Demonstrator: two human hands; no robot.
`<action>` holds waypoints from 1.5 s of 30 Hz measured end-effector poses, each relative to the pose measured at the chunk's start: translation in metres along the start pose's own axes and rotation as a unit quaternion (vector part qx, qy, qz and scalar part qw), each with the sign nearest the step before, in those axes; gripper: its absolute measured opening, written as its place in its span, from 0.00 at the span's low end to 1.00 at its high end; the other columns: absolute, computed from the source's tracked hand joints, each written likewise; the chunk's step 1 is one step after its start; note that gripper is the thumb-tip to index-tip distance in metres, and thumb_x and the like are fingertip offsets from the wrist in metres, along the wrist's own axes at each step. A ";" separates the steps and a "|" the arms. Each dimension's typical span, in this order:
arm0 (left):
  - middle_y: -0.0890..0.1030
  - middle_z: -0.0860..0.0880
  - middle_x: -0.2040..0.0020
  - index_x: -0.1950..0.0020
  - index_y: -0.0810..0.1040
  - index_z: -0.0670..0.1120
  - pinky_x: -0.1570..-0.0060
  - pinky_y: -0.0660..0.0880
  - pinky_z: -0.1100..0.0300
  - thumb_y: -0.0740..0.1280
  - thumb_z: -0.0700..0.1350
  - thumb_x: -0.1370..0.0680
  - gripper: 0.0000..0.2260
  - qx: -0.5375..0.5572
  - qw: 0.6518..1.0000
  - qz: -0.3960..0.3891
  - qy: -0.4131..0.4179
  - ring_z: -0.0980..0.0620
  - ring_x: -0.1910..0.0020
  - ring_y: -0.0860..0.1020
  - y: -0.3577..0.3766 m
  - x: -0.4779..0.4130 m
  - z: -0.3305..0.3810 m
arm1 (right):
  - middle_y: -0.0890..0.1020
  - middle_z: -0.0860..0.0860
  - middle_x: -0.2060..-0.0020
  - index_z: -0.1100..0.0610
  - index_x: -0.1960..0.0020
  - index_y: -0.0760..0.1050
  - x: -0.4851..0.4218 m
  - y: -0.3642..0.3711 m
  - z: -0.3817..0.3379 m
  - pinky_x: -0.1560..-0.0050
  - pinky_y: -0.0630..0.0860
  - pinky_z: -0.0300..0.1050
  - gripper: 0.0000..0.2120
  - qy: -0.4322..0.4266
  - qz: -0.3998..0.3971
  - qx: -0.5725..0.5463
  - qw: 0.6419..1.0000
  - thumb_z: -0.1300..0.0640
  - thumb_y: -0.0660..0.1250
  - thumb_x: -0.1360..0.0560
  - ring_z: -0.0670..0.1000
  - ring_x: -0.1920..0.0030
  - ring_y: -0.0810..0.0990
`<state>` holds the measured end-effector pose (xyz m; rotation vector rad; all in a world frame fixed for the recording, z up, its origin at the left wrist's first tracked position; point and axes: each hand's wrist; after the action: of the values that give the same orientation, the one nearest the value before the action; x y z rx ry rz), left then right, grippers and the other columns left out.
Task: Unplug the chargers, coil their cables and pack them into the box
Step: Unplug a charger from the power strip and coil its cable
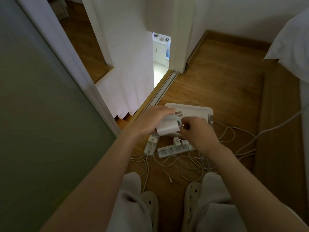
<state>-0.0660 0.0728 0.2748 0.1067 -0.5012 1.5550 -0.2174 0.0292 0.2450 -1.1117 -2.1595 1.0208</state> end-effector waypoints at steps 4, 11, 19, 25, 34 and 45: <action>0.79 0.51 0.56 0.57 0.77 0.53 0.56 0.76 0.55 0.61 0.54 0.21 0.09 -0.077 0.994 0.057 0.044 0.50 0.54 0.79 0.002 -0.008 -0.008 | 0.76 0.46 0.63 0.49 0.45 0.72 -0.001 -0.008 -0.006 0.59 0.74 0.42 0.13 -0.008 -0.035 -0.152 0.988 0.60 0.66 0.26 0.47 0.61 0.75; 0.79 0.48 0.55 0.51 0.77 0.48 0.51 0.76 0.49 0.58 0.55 0.20 0.13 -0.171 0.976 0.108 0.084 0.50 0.55 0.78 0.005 -0.011 -0.014 | 0.75 0.44 0.62 0.50 0.42 0.72 0.007 -0.011 -0.006 0.57 0.74 0.45 0.11 -0.018 -0.081 -0.194 0.977 0.48 0.61 0.22 0.45 0.61 0.75; 0.72 0.44 0.44 0.38 0.66 0.46 0.58 0.71 0.59 0.50 0.50 0.17 0.12 -0.197 0.975 0.007 0.100 0.47 0.49 0.75 0.011 -0.015 -0.019 | 0.70 0.48 0.52 0.54 0.31 0.68 -0.001 -0.002 0.008 0.51 0.63 0.35 0.19 -0.035 0.004 -0.069 0.997 0.51 0.59 0.21 0.45 0.53 0.70; 0.75 0.48 0.46 0.38 0.66 0.48 0.51 0.75 0.51 0.56 0.50 0.18 0.11 -0.204 0.974 -0.012 0.097 0.48 0.49 0.76 0.003 -0.011 -0.016 | 0.73 0.44 0.53 0.51 0.34 0.71 0.002 -0.009 0.012 0.50 0.67 0.37 0.19 -0.066 0.048 -0.059 0.995 0.51 0.65 0.24 0.42 0.54 0.69; 0.72 0.52 0.39 0.35 0.66 0.50 0.52 0.73 0.58 0.60 0.49 0.19 0.13 -0.343 0.925 0.111 0.120 0.55 0.50 0.73 0.004 -0.011 -0.018 | 0.79 0.51 0.58 0.56 0.45 0.76 -0.003 -0.009 0.012 0.63 0.68 0.38 0.12 -0.008 0.045 0.027 0.999 0.52 0.57 0.20 0.46 0.62 0.74; 0.72 0.47 0.43 0.36 0.63 0.45 0.65 0.68 0.67 0.56 0.49 0.18 0.13 -0.291 0.911 0.287 0.049 0.53 0.54 0.73 0.008 -0.024 -0.021 | 0.77 0.48 0.68 0.54 0.48 0.74 0.014 -0.005 -0.019 0.69 0.73 0.39 0.13 -0.023 -0.001 -0.087 0.996 0.53 0.52 0.18 0.46 0.71 0.75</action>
<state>-0.0673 0.0590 0.2455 -0.6276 -0.9537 1.8948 -0.2141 0.0462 0.2616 -1.1734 -2.3226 0.8770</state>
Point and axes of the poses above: each hand's wrist, its own x-axis away from the middle knuckle, its own y-axis out of the palm, z = x × y
